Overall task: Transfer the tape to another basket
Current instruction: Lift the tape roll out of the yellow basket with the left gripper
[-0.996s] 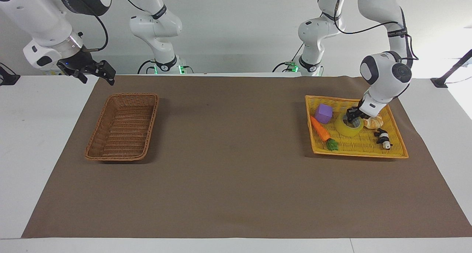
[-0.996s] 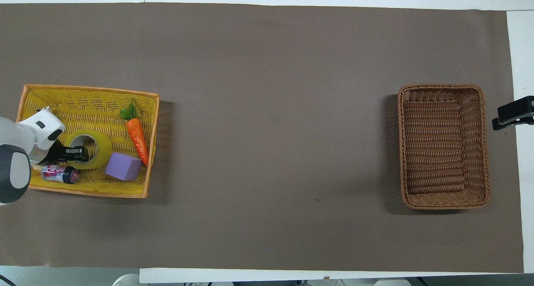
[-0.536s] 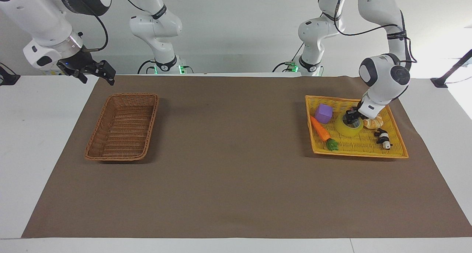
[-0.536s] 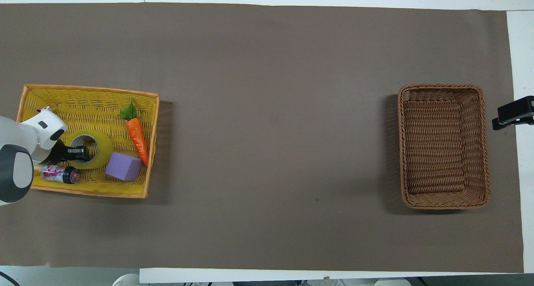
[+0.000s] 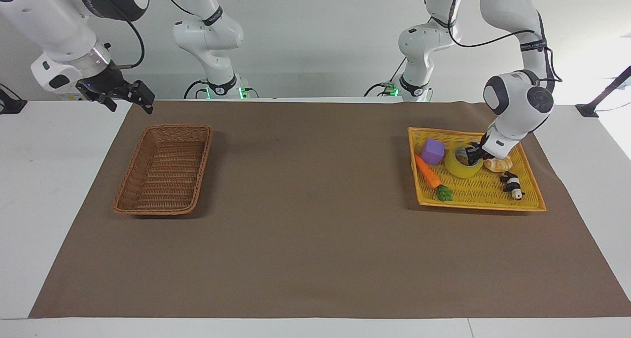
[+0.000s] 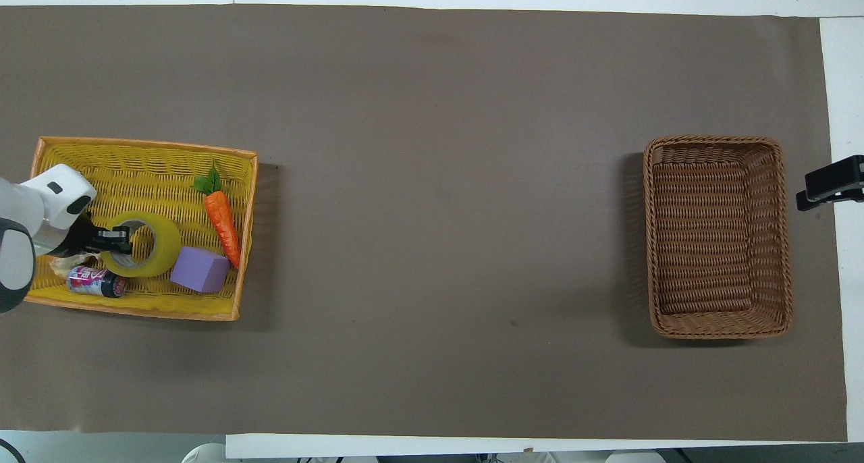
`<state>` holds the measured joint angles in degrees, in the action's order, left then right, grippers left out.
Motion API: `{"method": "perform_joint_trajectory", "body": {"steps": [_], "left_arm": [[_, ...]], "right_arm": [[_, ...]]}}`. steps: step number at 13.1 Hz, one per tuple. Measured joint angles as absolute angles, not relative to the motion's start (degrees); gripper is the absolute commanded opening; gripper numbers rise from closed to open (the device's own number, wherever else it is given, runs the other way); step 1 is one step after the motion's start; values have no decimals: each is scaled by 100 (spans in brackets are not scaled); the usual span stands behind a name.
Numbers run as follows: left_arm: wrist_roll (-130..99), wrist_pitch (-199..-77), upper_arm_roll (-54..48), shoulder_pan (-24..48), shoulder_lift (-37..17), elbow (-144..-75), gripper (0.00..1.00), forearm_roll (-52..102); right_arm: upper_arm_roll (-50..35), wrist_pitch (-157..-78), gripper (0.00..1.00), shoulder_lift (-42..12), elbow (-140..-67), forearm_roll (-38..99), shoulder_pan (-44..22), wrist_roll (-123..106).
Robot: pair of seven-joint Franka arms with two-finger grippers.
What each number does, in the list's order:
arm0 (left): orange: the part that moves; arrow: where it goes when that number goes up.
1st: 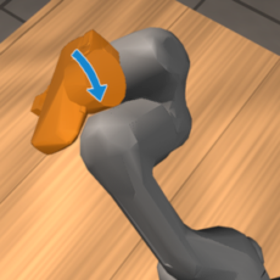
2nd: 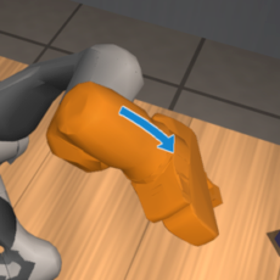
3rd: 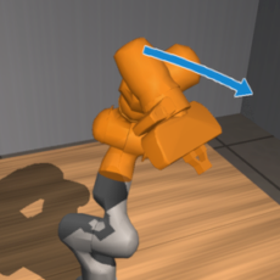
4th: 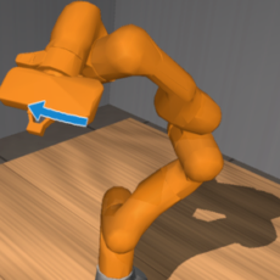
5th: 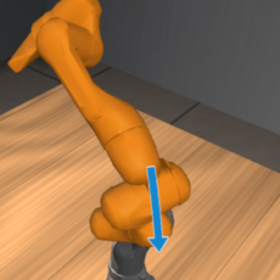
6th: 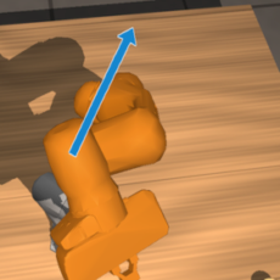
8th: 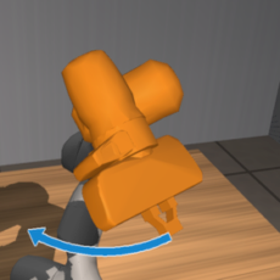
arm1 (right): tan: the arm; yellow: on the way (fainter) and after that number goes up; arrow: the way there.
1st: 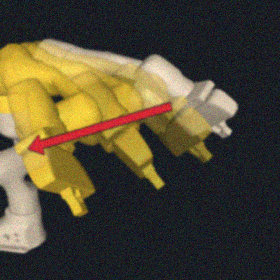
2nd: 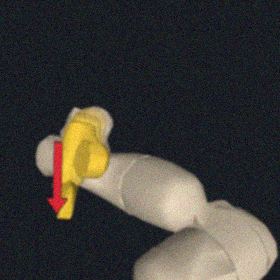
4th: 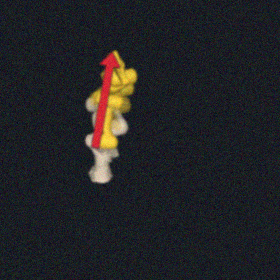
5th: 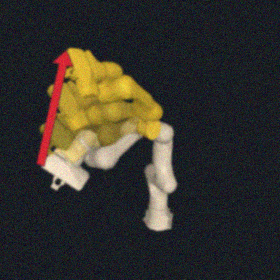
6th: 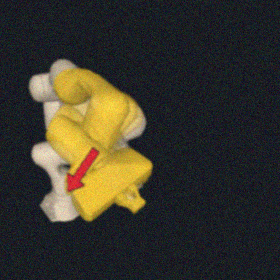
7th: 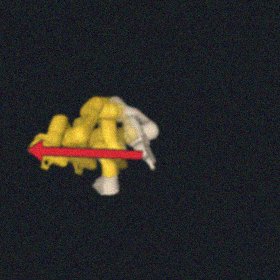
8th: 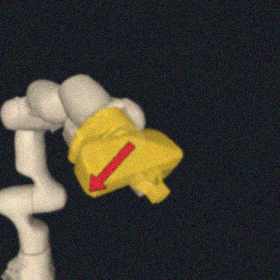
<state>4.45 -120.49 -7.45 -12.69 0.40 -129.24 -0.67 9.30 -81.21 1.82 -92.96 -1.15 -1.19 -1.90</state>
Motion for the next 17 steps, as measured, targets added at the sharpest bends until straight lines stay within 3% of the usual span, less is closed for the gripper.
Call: {"method": "perform_joint_trajectory", "body": {"steps": [3,6,10,17], "left_arm": [[-230,-10809,-754,-882,71,-11762,0,314],[-1598,-10224,-787,-22,91,-11091,0,769],[-3080,-10136,-833,1070,90,-10736,0,1197],[-3763,-10154,-831,1480,87,-10538,0,1806]], "right_arm": [[930,-8121,99,182,-9296,-115,-119,-190],[930,-8121,99,182,-9296,-115,-119,-190],[930,-8121,99,182,-9296,-115,-119,-190],[904,-8175,99,182,-9305,54,-268,-888]]}}
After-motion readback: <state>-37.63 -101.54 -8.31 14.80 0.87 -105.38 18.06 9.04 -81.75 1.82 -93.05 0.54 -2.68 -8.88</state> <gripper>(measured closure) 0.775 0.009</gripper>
